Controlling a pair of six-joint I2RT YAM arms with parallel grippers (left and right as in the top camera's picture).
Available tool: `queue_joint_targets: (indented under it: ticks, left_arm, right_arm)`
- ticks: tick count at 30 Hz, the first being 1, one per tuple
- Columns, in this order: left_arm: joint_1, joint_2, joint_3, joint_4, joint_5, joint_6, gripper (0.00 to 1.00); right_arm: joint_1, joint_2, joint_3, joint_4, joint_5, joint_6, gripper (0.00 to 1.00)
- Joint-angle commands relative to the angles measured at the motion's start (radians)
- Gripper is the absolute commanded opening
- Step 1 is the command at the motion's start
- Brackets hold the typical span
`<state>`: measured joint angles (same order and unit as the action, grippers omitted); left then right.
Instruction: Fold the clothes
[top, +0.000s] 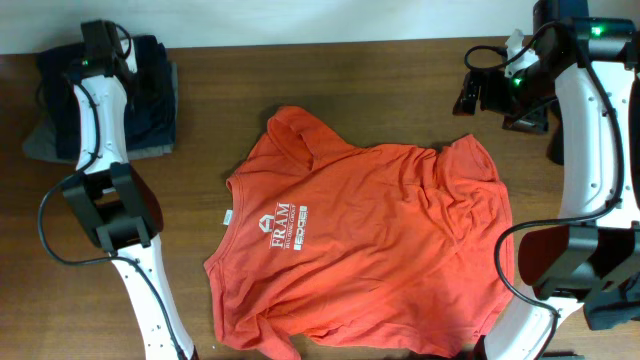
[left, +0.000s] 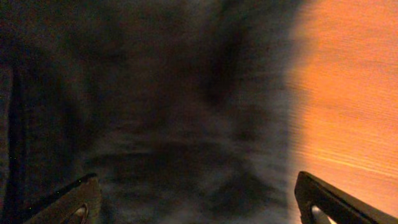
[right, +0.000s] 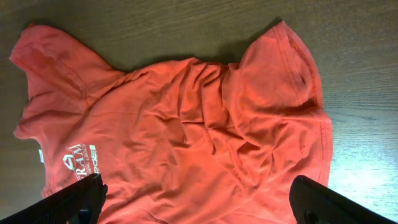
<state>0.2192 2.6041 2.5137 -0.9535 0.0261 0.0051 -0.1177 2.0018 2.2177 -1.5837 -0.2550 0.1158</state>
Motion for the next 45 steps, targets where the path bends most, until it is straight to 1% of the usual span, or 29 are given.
queue_joint_targets:
  ticks: [1,7,8,10,11,14,15,16,17,19,21,23,26,29,30,34,38,42,45]
  left_arm:
    - [-0.044,-0.148,0.029,-0.033,0.238,-0.029,0.99]
    - [-0.101,-0.233,0.029,-0.174,0.64,-0.047,0.99]
    - [-0.109,-0.238,0.029,-0.209,0.682,-0.046,0.99]
    - [-0.124,-0.238,0.029,-0.267,0.716,-0.046,0.99]
    - [-0.133,-0.238,0.029,-0.305,0.707,-0.045,0.99]
    - [-0.177,-0.237,0.025,-0.455,0.589,-0.049,0.99]
    - [-0.198,-0.237,0.023,-0.504,0.531,-0.078,0.99]
    - [-0.219,-0.237,0.019,-0.543,0.463,-0.139,0.99]
    - [-0.243,-0.237,0.01,-0.568,0.4,-0.206,0.99]
    - [-0.286,-0.237,-0.006,-0.578,0.321,-0.287,0.99]
    - [-0.336,-0.237,-0.024,-0.565,0.264,-0.341,0.99]
    - [-0.38,-0.237,-0.041,-0.551,0.237,-0.388,0.99]
    - [-0.436,-0.237,-0.085,-0.48,0.215,-0.396,0.99]
    - [-0.467,-0.237,-0.147,-0.398,0.1,-0.409,0.99]
    - [-0.47,-0.237,-0.169,-0.376,0.085,-0.409,0.99]
    - [-0.464,-0.235,-0.262,-0.284,0.089,-0.416,0.99]
    - [-0.449,-0.235,-0.345,-0.25,0.09,-0.489,0.99]
    - [-0.451,-0.232,-0.398,-0.204,0.129,-0.494,0.99]
    - [-0.458,-0.23,-0.43,-0.142,0.167,-0.495,0.99]
  right_arm:
    - [0.006,-0.013,0.004,-0.002,0.01,-0.008,0.99]
    - [0.006,-0.013,0.004,-0.002,0.099,-0.007,0.99]
    - [0.006,-0.013,0.004,-0.002,0.098,-0.007,0.99]
    - [0.006,-0.013,0.004,-0.002,0.099,-0.007,0.99]
    - [0.006,-0.013,0.004,-0.002,0.098,-0.007,0.98]
    - [0.006,-0.013,0.004,-0.002,0.098,-0.007,0.99]
    - [0.006,-0.013,0.004,-0.002,0.098,-0.007,0.99]
    - [0.006,-0.013,0.004,-0.002,0.098,-0.007,0.99]
    - [0.006,-0.013,0.004,-0.002,0.098,-0.006,0.99]
    - [0.006,-0.013,0.004,-0.002,0.098,-0.003,0.99]
    - [0.006,-0.013,0.004,-0.002,0.098,-0.003,0.99]
    - [0.006,-0.013,0.004,-0.005,0.098,-0.004,0.99]
    - [0.006,-0.013,0.004,-0.014,0.098,-0.004,0.99]
    - [0.006,-0.013,0.004,-0.028,0.099,-0.004,0.99]
    - [0.006,-0.013,0.004,-0.033,0.099,-0.005,0.99]
    - [0.006,-0.013,0.004,-0.032,0.098,-0.008,0.99]
    - [0.006,-0.013,0.004,-0.028,0.098,-0.007,0.99]
    - [0.006,-0.013,0.004,-0.024,0.098,-0.007,0.99]
    - [0.006,-0.013,0.004,-0.02,0.087,-0.007,0.99]
